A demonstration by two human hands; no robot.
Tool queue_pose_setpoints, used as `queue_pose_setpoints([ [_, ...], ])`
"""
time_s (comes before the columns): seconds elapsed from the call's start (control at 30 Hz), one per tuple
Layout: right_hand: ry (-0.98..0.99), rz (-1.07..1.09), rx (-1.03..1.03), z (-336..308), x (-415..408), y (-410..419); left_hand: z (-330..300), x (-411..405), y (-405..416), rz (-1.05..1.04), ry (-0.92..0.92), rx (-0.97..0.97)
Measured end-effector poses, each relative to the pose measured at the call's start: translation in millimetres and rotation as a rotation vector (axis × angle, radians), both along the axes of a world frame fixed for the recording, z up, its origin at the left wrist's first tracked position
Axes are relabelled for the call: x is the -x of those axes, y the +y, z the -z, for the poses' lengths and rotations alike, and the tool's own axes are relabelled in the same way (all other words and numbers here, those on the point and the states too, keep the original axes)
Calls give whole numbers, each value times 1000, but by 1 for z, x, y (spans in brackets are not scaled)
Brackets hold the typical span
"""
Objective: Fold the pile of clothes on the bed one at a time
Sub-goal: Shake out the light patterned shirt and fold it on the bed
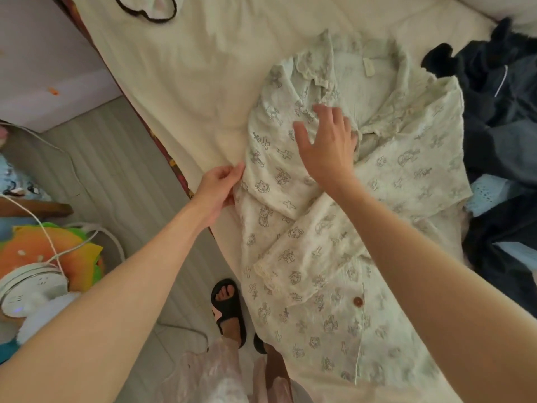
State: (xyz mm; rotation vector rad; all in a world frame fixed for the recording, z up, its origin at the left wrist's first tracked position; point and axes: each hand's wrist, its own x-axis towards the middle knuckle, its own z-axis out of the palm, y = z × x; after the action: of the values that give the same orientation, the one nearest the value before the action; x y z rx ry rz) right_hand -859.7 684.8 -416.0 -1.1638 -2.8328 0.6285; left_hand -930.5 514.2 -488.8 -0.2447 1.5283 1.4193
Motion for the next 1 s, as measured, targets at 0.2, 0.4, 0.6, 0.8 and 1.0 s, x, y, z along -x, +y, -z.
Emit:
queue_pose_setpoints([
  [0.2, 37, 109, 309, 8, 90, 23, 10, -13, -11, -54, 4, -80],
  [0.4, 247, 376, 596, 10, 126, 37, 13, -15, -15, -49, 155, -65],
  [0.6, 237, 381, 614, 17, 133, 35, 13, -17, -9, 8, 330, 83],
  [0.8, 78, -113, 14, 22, 50, -12, 9, -41, -27, 68, 121, 4],
  [1.0, -135, -283, 14, 36, -81, -92, 18, -101, -66, 59, 58, 134],
])
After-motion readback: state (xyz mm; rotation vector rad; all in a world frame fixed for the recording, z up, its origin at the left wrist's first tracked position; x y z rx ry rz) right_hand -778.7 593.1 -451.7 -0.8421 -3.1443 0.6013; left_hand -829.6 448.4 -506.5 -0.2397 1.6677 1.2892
